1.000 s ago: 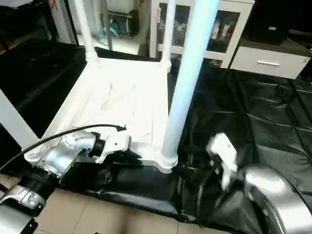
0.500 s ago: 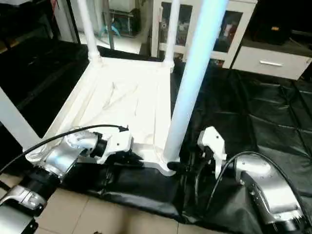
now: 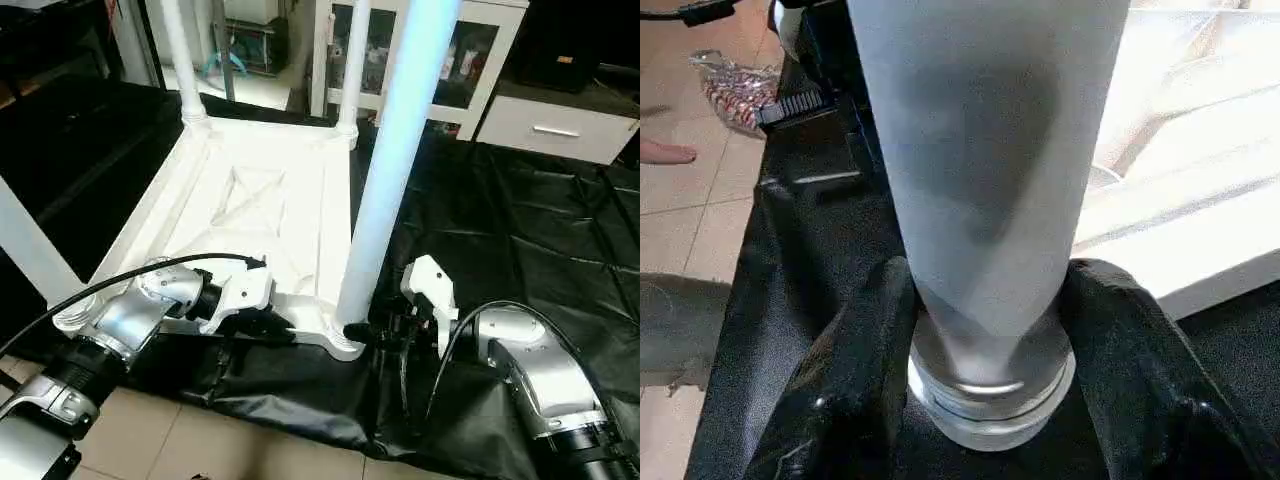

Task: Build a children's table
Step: Rotate leg to tighten

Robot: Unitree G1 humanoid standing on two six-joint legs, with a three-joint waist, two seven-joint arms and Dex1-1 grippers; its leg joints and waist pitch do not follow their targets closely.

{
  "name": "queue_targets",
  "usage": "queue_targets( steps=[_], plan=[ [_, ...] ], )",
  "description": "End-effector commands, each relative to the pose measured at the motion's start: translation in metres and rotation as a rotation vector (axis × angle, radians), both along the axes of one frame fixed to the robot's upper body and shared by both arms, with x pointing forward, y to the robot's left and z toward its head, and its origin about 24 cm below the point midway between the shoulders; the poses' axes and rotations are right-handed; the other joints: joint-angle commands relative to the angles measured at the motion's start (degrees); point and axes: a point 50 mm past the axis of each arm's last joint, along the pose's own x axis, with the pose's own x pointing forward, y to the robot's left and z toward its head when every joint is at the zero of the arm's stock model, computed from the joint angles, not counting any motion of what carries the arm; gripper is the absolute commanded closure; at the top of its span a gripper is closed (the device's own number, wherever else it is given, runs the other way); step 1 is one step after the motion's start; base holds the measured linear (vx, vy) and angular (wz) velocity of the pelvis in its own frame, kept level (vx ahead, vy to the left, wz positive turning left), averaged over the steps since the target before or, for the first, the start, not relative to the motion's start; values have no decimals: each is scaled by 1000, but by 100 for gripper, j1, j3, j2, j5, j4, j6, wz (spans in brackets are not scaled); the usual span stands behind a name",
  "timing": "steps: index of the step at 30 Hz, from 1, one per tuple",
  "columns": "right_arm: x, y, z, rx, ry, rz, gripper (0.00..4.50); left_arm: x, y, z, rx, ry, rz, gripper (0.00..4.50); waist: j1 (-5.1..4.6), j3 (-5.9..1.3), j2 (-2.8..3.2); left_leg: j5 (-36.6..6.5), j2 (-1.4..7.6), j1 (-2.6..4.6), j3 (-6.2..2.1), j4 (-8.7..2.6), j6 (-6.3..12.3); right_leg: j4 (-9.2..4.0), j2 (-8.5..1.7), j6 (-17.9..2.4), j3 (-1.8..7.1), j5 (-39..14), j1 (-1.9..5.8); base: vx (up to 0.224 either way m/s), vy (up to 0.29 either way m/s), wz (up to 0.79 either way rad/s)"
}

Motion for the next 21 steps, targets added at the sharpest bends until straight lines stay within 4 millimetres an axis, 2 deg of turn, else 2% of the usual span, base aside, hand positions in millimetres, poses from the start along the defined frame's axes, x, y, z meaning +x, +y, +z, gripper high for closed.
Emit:
queue_targets(
  steps=[1, 4, 6, 7, 8, 9, 10, 11, 13, 14, 15, 16, 17, 18, 19, 20, 21],
  plan=[
    [-5, 9, -4, 19, 40, 82, 255, -3, -10, -3, 6, 13, -53, 450, -6, -299, -110, -1310, 228, 72, -72, -431, 402, -311, -248, -1380, 146, -1376, 215, 0, 0, 0],
    [-6, 9, -5, 19, 46, 86, 255, -4, -10, -3, 7, 15, -55, 450, -6, -295, -109, -1297, 231, 72, -73, -433, 409, -310, -248, -1387, 147, -1363, 212, 0, 0, 0],
    [-2, 6, -12, 16, 48, -19, 255, -2, -13, -3, -11, 18, -30, 450, -10, -297, -125, -1290, 227, 69, -66, -428, 404, -312, -249, -1383, 150, -1373, 206, 0, 0, 0],
    [-2, 6, -12, 16, 48, -19, 255, -2, -13, -3, -11, 18, -30, 450, -13, -290, -119, -1324, 219, 62, -70, -433, 394, -318, -249, -1369, 146, -1444, 205, 0, 0, 0],
    [7, 1, -23, -25, 34, -202, 255, 5, -18, -1, -39, -1, 42, 450, -41, -275, -124, -1514, 213, 59, -72, -448, 303, -350, -247, -1271, 146, -1789, 174, 0, 0, 0],
    [9, -1, -27, -42, 33, -259, 255, 9, -20, 0, -44, -12, 73, 450, -34, -274, -122, -1595, 203, 84, -70, -452, 247, -380, -243, -1230, 139, -1925, 163, 0, 0, 0],
    [11, -3, -30, -53, 33, -295, 255, 11, -21, 1, -48, -18, 92, 450, -70, -257, -129, -1798, 197, 80, -94, -474, 122, -414, -249, -1121, 129, -2278, 151, 0, 0, 0],
    [13, -4, -35, -72, 41, -367, 256, 16, -24, 1, -49, -31, 152, 450, -84, -264, -137, -1958, 205, 88, -129, -491, 18, -432, -258, -1003, 110, -2523, 170, -69, 1, -5],
    [14, -5, -40, -83, 54, -424, 257, 21, -28, 2, -55, -40, 206, 450, -135, -237, -152, -2177, 193, 106, -130, -494, -40, -483, -240, -885, 108, -2766, 121, -26, 1, -3],
    [17, -3, -47, -89, 68, -541, 257, 27, -37, 5, -70, -42, 266, 450, -174, -221, -164, -2330, 170, 103, -132, -483, -55, -519, -230, -790, 100, -3045, 96, 0, 0, 0],
    [20, 3, -54, -113, 75, -660, 257, 33, -51, 7, -77, -45, 329, 450, -204, -238, -152, -2418, 147, 117, -155, -469, -117, -550, -244, -687, 76, -3322, 74, 0, 0, 0],
    [22, 6, -57, -128, 69, -705, 257, 37, -56, 9, -82, -62, 368, 450, -226, -236, -168, -2411, 139, 97, -173, -471, -131, -560, -246, -631, 59, -3407, 89, 0, 0, 0],
    [23, 8, -58, -137, 65, -729, 257, 38, -59, 9, -85, -74, 392, 450, -251, -231, -154, -2409, 140, 69, -202, -486, -156, -583, -255, -528, 37, -3520, 116, 0, 0, 0],
    [25, 11, -61, -150, 56, -766, 257, 41, -63, 11, -89, -92, 426, 450, -259, -231, -159, -2468, 131, 82, -212, -479, -124, -621, -252, -445, 20, -3625, 103, 0, 0, 0],
    [27, 14, -62, -160, 48, -803, 257, 43, -67, 12, -93, -106, 452, 450, -259, -231, -159, -2468, 131, 82, -212, -479, -124, -621, -252, -445, 20, -3625, 103, 0, 0, 0],
    [32, 24, -66, -170, 35, -872, 257, 48, -75, 15, -105, -139, 518, 450, -310, -231, -137, -2538, 109, 94, -207, -465, -100, -651, -241, -453, 11, -3632, 54, 0, 0, 0],
    [35, 30, -67, -160, 35, -907, 258, 49, -80, 17, -109, -148, 537, 450, -346, -239, -137, -2559, 106, 68, -239, -479, -123, -658, -244, -452, -23, -3614, 100, 0, 0, 0]
  ],
)
